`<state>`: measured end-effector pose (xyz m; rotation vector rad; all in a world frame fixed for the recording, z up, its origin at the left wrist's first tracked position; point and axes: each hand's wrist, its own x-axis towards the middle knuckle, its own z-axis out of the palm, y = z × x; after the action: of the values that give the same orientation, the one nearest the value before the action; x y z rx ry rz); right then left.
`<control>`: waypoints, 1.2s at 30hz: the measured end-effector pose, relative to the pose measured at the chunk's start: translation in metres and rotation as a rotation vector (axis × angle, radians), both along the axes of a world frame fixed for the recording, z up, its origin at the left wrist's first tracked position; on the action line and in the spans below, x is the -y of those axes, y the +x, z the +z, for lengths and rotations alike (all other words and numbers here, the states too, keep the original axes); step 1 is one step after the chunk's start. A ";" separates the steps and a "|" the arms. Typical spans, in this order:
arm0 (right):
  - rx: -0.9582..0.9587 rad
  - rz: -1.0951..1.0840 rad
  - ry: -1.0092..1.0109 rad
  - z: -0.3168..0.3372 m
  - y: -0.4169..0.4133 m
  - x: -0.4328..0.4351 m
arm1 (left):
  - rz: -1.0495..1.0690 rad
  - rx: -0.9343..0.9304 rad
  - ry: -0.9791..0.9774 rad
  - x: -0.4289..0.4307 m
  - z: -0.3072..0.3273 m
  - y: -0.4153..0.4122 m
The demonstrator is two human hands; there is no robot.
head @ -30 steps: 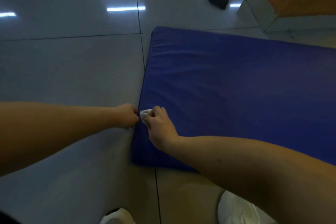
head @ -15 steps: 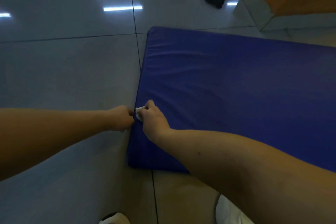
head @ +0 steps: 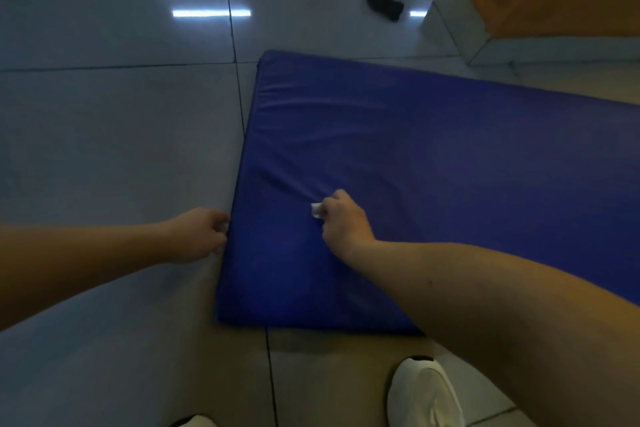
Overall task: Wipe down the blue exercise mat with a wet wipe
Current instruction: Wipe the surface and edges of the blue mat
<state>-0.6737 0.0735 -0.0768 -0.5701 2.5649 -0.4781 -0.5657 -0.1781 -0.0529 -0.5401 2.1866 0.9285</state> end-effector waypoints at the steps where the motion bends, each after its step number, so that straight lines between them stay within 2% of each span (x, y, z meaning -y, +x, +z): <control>1: -0.001 -0.062 0.020 0.003 -0.004 -0.012 | 0.002 0.000 0.001 0.000 0.000 -0.001; 5: -0.021 -0.314 0.114 0.012 -0.010 -0.041 | 0.014 0.008 0.012 -0.001 0.001 -0.001; 9: 0.043 -0.471 0.003 0.014 0.009 -0.008 | 0.064 0.018 0.018 -0.004 0.003 0.000; 12: 0.147 -0.373 -0.129 0.014 0.033 0.044 | 0.130 0.029 0.044 -0.006 0.005 0.002; 16: 0.215 -0.093 -0.184 0.009 0.065 0.098 | 0.141 0.020 0.030 -0.006 0.005 0.005; 21: 0.185 0.068 -0.129 0.011 0.055 0.076 | 0.133 0.044 0.037 -0.005 0.006 0.006; 27: -0.008 -0.103 0.005 0.004 0.018 -0.037 | 0.132 0.040 0.013 -0.004 0.006 -0.001; 29: -0.007 -0.190 0.030 0.007 0.010 -0.062 | 0.127 0.043 0.002 -0.003 0.006 -0.003; 33: 0.049 -0.277 -0.002 0.008 0.019 -0.051 | 0.113 0.041 -0.005 -0.005 0.007 -0.001; 36: 0.130 -0.212 -0.082 0.009 0.042 -0.004 | 0.112 0.044 0.008 -0.004 0.006 0.004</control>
<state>-0.6322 0.0777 -0.0673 -0.2848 2.5012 -0.6720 -0.5621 -0.1745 -0.0468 -0.6790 2.1304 0.9749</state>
